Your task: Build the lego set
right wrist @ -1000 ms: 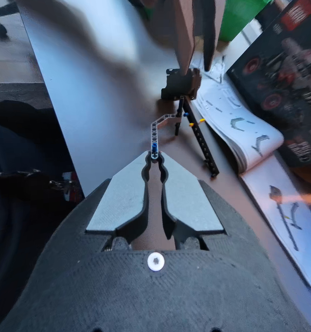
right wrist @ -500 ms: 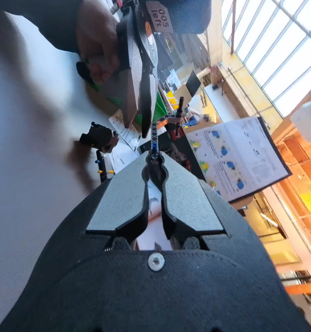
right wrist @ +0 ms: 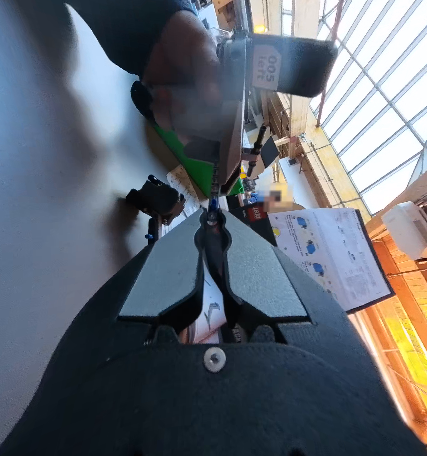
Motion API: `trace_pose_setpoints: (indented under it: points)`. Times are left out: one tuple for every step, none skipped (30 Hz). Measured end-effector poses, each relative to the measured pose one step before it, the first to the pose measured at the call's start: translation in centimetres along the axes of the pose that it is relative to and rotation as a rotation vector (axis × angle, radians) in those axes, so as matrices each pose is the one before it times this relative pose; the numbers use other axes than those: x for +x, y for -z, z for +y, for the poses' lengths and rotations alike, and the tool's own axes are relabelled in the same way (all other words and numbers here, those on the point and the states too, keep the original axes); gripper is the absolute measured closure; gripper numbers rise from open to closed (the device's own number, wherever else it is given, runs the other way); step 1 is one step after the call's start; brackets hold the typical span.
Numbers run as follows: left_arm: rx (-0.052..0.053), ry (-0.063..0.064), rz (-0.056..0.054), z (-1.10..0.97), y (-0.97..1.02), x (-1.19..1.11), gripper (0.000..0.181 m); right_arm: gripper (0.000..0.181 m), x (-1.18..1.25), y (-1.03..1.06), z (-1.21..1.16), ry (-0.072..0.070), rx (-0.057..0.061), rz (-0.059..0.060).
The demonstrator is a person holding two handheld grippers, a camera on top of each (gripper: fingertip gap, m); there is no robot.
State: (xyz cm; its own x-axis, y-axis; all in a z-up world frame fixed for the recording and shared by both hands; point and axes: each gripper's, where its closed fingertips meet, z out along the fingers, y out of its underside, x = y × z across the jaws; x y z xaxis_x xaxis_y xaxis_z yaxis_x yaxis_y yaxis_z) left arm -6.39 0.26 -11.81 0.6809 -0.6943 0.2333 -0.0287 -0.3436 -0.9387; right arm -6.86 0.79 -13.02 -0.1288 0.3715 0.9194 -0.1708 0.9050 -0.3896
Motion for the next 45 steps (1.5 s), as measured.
trace_pose_setpoints:
  points:
    - [-0.0018, -0.0031, -0.0147, 0.004, -0.032, -0.218, 0.175, 0.176, -0.012, -0.099, 0.216, -0.0238, 0.0042, -0.0125]
    - [-0.0004, -0.0035, -0.0189, 0.008, -0.01, -0.305, 0.175, 0.175, -0.038, -0.11, 0.23, -0.029, 0.0042, -0.0163]
    - [0.0049, -0.004, -0.0172, -0.028, -0.029, -0.278, 0.175, 0.175, 0.06, -0.067, 0.224, -0.0343, 0.0039, -0.0128]
    - [0.0094, -0.0008, -0.0072, -0.117, -0.019, -0.145, 0.175, 0.175, 0.135, 0.03, 0.178, -0.04, 0.0071, -0.0117]
    - [0.0151, 0.0008, -0.0042, -0.205, 0.008, -0.112, 0.175, 0.175, 0.074, 0.088, 0.109, -0.046, 0.0123, -0.0188]
    - [0.0205, 0.0001, -0.0088, -0.285, 0.059, -0.196, 0.175, 0.173, 0.157, 0.15, 0.126, -0.0502, 0.0133, -0.0174]
    - [0.0193, 0.0043, -0.0126, -0.271, 0.078, -0.279, 0.175, 0.17, 0.35, 0.208, 0.138, -0.0506, 0.0113, -0.0086]
    - [0.0144, 0.0104, -0.0095, -0.187, 0.098, -0.287, 0.175, 0.166, 0.422, 0.247, 0.143, -0.0467, 0.0087, -0.0059]
    - [0.0127, 0.0137, -0.0017, -0.143, 0.115, -0.192, 0.175, 0.162, 0.43, 0.263, 0.151, -0.0368, 0.0051, -0.005]
    - [0.0117, 0.0165, 0.0044, -0.118, 0.115, -0.136, 0.175, 0.159, 0.388, 0.279, 0.137, -0.0242, 0.0031, -0.0025]
    - [0.0113, 0.0211, 0.0062, -0.121, 0.103, -0.106, 0.176, 0.159, 0.272, 0.262, 0.122, -0.0183, 0.0045, -0.0064]
    - [0.0121, 0.0246, 0.0133, -0.128, 0.091, 0.006, 0.176, 0.158, 0.128, 0.185, 0.084, -0.0205, 0.0061, -0.012]
    - [0.0107, 0.0268, 0.0208, -0.124, 0.053, 0.145, 0.176, 0.156, 0.02, 0.088, 0.066, -0.0228, 0.0058, -0.0146]
    - [0.0139, 0.0216, 0.0185, -0.167, 0.055, 0.165, 0.176, 0.156, -0.186, 0.001, 0.004, -0.0235, 0.0069, -0.0253]
    - [0.0144, 0.0137, 0.0083, -0.186, 0.036, 0.07, 0.176, 0.161, -0.403, -0.099, -0.029, -0.0253, 0.0072, -0.0342]
    - [0.01, 0.0073, 0.0026, -0.134, 0.014, 0.024, 0.176, 0.161, -0.286, -0.164, -0.022, -0.0199, 0.0031, -0.0202]
    - [0.004, 0.0045, 0.0024, -0.053, -0.008, 0.041, 0.176, 0.159, -0.057, -0.203, -0.045, -0.0026, -0.0011, 0.0041]
    - [0.0034, 0.0066, 0.0007, -0.039, -0.025, 0.022, 0.176, 0.158, 0.178, -0.203, -0.134, 0.0142, -0.0024, 0.0261]
    - [0.0027, 0.0121, 0.0007, -0.003, -0.066, 0.004, 0.176, 0.157, 0.264, -0.215, -0.25, 0.0209, -0.0013, 0.0351]
    - [0.0028, 0.0176, 0.0032, -0.009, -0.089, 0.024, 0.175, 0.156, -0.016, -0.232, -0.313, 0.0229, 0.0001, 0.0176]
    - [0.0073, 0.0187, 0.01, -0.069, -0.091, 0.108, 0.175, 0.156, -0.288, -0.239, -0.251, 0.0268, -0.0018, 0.0019]
    - [0.0072, 0.0202, 0.0148, -0.085, -0.115, 0.159, 0.175, 0.156, -0.29, -0.211, -0.139, 0.033, -0.0067, 0.004]
    - [0.003, 0.0223, 0.0186, -0.036, -0.124, 0.196, 0.175, 0.158, -0.212, -0.161, -0.042, 0.037, -0.01, 0.01]
    - [-0.0022, 0.0233, 0.0183, 0.041, -0.126, 0.175, 0.175, 0.166, 0.04, -0.074, 0.004, 0.0355, -0.0106, 0.0228]
    - [0.0019, 0.0196, 0.0064, 0.007, -0.071, 0.003, 0.175, 0.175, 0.348, 0.019, 0.003, 0.0242, -0.0074, 0.0348]
    - [0.0093, 0.0147, -0.0008, -0.078, 0.005, -0.122, 0.175, 0.176, 0.372, 0.052, -0.047, 0.0062, -0.0001, 0.0257]
    - [0.0029, 0.016, -0.0043, -0.005, 0.051, -0.204, 0.175, 0.176, 0.206, 0.117, -0.194, -0.009, 0.0101, 0.0065]
    - [0.0026, 0.0148, -0.0106, -0.003, 0.067, -0.317, 0.175, 0.176, 0.114, 0.103, -0.252, -0.0178, 0.0134, -0.0029]
    - [0.0024, 0.0119, -0.0131, -0.018, 0.059, -0.34, 0.173, 0.176, -0.012, 0.007, -0.019, -0.0176, 0.0004, -0.0085]
    - [-0.0018, 0.0095, -0.0233, 0.029, 0.074, -0.478, 0.172, 0.176, -0.168, -0.11, 0.261, -0.0149, -0.0172, -0.0169]
    - [-0.0065, 0.0021, -0.0297, 0.03, 0.094, -0.512, 0.171, 0.176, -0.17, -0.127, 0.339, -0.019, -0.0207, -0.0182]
    - [-0.0063, -0.0116, -0.0243, 0.0, 0.12, -0.358, 0.163, 0.176, -0.034, -0.068, 0.246, -0.0258, -0.0116, -0.0113]
    - [-0.0093, -0.0177, -0.04, 0.024, 0.147, -0.587, 0.155, 0.176, 0.17, -0.027, 0.235, -0.0317, -0.0073, -0.0016]
    - [-0.0184, -0.0131, -0.0672, 0.113, 0.151, -0.976, 0.147, 0.176, 0.279, -0.003, 0.271, -0.0362, -0.0077, -0.0006]
    - [-0.0211, -0.0054, -0.0585, 0.09, 0.17, -0.811, 0.127, 0.176, 0.339, 0.02, 0.266, -0.0415, -0.0065, -0.001]
    - [-0.0239, -0.0329, -0.0187, 0.123, 0.204, -0.16, 0.119, 0.176, 0.538, 0.046, 0.327, -0.047, -0.0093, 0.0052]
    - [-0.0094, -0.0491, -0.0403, -0.08, 0.246, -0.293, 0.123, 0.176, 0.578, 0.069, 0.387, -0.0503, -0.0121, 0.0006]
    - [-0.0004, -0.0668, -0.0555, -0.184, 0.251, -0.41, 0.123, 0.176, 0.52, 0.051, 0.495, -0.058, -0.017, -0.0095]
    - [-0.0065, -0.0727, -0.0561, -0.096, 0.19, -0.364, 0.122, 0.176, 0.515, 0.037, 0.676, -0.065, -0.0281, -0.0147]
    - [-0.0193, -0.0825, -0.0555, 0.093, 0.133, -0.324, 0.123, 0.176, 0.553, 0.062, 0.669, -0.0641, -0.0295, -0.0132]
    - [-0.0265, -0.0998, -0.0737, 0.228, 0.066, -0.521, 0.127, 0.176, 0.486, 0.098, 0.516, -0.0618, -0.0192, -0.017]
    - [-0.0312, -0.1195, -0.0876, 0.304, -0.049, -0.583, 0.13, 0.176, 0.299, 0.071, 0.426, -0.068, -0.016, -0.0288]
    - [-0.0318, -0.1267, -0.0865, 0.326, -0.131, -0.422, 0.131, 0.176, 0.273, 0.056, 0.356, -0.0759, -0.0165, -0.0286]
    - [-0.0254, -0.1199, -0.0783, 0.204, -0.199, -0.186, 0.133, 0.176, 0.155, 0.026, 0.205, -0.0732, -0.0102, -0.0314]
    - [-0.0201, -0.1069, -0.0448, 0.047, -0.245, 0.358, 0.133, 0.176, -0.138, -0.004, 0.09, -0.0659, -0.0068, -0.043]
